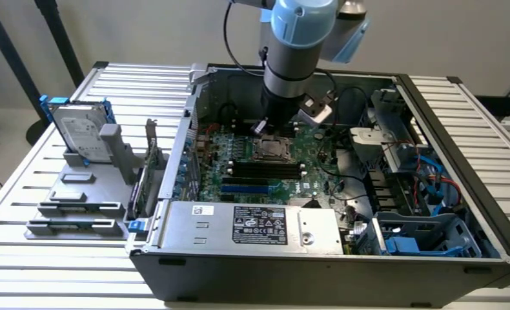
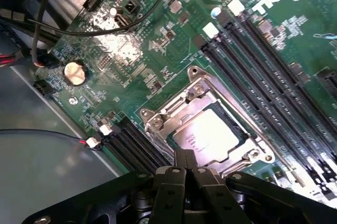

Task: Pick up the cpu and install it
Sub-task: 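Install the first cpu locking lever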

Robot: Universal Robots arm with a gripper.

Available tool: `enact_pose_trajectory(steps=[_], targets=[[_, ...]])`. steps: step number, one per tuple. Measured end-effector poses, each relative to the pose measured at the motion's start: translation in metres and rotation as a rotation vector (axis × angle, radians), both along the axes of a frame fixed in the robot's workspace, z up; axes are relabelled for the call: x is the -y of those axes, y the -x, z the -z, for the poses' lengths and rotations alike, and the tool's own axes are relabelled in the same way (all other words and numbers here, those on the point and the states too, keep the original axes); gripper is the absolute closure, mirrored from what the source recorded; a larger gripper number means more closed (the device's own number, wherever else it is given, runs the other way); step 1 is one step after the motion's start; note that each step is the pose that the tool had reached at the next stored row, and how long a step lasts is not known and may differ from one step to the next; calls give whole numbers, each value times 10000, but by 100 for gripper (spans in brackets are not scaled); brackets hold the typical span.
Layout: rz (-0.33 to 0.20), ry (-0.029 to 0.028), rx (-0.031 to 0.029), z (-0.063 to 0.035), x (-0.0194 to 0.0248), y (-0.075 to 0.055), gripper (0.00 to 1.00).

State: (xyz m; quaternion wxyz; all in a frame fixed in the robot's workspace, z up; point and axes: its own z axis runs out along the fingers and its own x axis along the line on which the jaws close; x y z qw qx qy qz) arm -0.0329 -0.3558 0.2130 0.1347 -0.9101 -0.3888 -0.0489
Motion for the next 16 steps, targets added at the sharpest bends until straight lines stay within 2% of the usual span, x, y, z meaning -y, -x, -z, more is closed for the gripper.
enact_pose_trajectory(steps=[10,16], targets=[[3,-124,-49,-99,247,105,89],[9,-188,-62,-210,409,141,89]])
